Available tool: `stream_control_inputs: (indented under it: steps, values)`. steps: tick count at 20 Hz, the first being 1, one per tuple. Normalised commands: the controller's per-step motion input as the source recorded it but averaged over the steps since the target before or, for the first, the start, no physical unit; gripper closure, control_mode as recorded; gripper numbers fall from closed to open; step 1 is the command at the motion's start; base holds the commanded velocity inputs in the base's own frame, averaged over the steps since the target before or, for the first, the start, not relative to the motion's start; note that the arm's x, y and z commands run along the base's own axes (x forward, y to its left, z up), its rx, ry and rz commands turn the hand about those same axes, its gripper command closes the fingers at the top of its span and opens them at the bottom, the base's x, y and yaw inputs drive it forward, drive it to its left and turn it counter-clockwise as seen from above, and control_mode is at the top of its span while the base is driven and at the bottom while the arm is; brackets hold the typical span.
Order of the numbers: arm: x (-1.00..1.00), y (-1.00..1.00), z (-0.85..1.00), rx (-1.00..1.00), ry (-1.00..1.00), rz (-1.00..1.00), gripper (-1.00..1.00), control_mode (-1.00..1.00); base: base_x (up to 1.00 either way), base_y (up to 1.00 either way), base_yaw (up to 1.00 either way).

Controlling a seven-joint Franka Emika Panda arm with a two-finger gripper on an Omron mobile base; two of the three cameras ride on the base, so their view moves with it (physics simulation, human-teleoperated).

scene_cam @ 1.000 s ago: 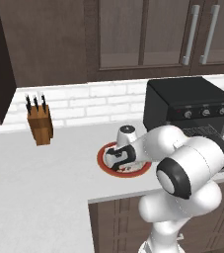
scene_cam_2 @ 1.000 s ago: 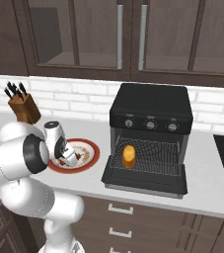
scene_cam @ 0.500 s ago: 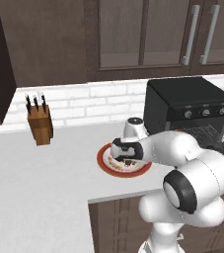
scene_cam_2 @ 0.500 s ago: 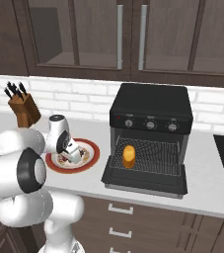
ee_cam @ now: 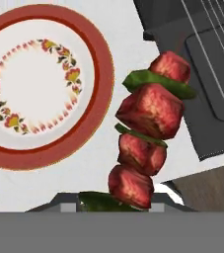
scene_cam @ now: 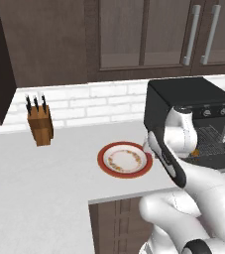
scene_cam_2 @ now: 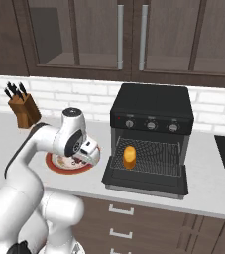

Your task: Pick up the kebab skewer and baguette bread, and place them inside the toaster oven. Close the toaster oven door and start by setting the timer.

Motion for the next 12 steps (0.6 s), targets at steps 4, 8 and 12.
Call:
stream_control_inputs:
  steps: [4, 8, 12]
  values:
    - [-0.79, -1.00, 0.84, 0.00, -0.01, 0.24, 1.00, -1.00, 0.00, 0.00, 0.00]
    - [-0.69, -1.00, 0.67, 0.00, -0.04, 0.24, 1.00, -1.00, 0.00, 0.00, 0.00]
    - [-0.17, -1.00, 0.46, 0.00, -0.04, 0.18, 1.00, -1.00, 0.00, 0.00, 0.00]
